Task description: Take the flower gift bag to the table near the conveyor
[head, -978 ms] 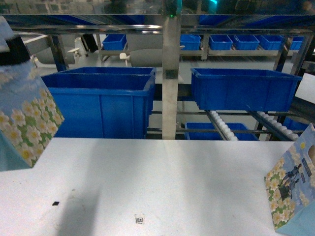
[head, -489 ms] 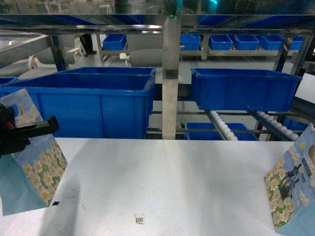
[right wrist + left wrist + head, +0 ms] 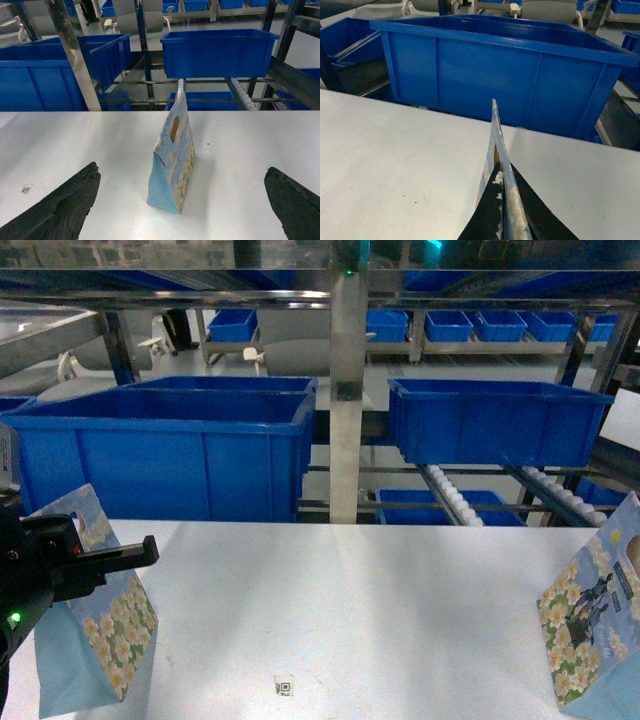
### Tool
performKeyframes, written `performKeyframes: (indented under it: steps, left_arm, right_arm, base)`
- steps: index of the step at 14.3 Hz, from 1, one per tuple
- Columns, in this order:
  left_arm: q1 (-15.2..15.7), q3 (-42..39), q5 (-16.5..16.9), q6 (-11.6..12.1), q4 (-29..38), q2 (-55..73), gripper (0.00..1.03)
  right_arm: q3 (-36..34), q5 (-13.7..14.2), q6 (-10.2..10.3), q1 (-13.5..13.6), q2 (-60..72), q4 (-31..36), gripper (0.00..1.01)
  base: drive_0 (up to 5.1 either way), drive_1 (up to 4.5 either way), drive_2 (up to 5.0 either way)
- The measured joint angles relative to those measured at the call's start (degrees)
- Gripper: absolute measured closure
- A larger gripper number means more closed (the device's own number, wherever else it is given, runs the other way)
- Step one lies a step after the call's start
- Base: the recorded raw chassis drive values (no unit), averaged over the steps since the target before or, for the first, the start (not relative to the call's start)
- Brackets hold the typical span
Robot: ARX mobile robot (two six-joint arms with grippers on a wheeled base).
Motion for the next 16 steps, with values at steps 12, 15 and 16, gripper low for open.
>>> performKeyframes:
  steps: [12,15,16]
  left_arm:
    - [0.98,-6.05,5.60,-0.02,-0.22,-9.16,0.38]
    - [2.75,-6.56,9.09,-0.04,-2.93,-20.31,0.03]
    - [2.75,-8.00,11.21,0.00,-8.22,-25.77,0.06]
  right_arm:
    - [0.00,-0.04,0.00,0.00,0.00,-0.02,0.03]
    - [0.00,-0.04,0.00,0.00,0.00,0.00,0.03]
    - [0.00,-0.04,0.00,0.00,0.00,0.00,0.03]
  base:
    - [0.0,0.00,0.0]
    - [0.0,0.00,0.0]
    - [0.0,0.00,0.0]
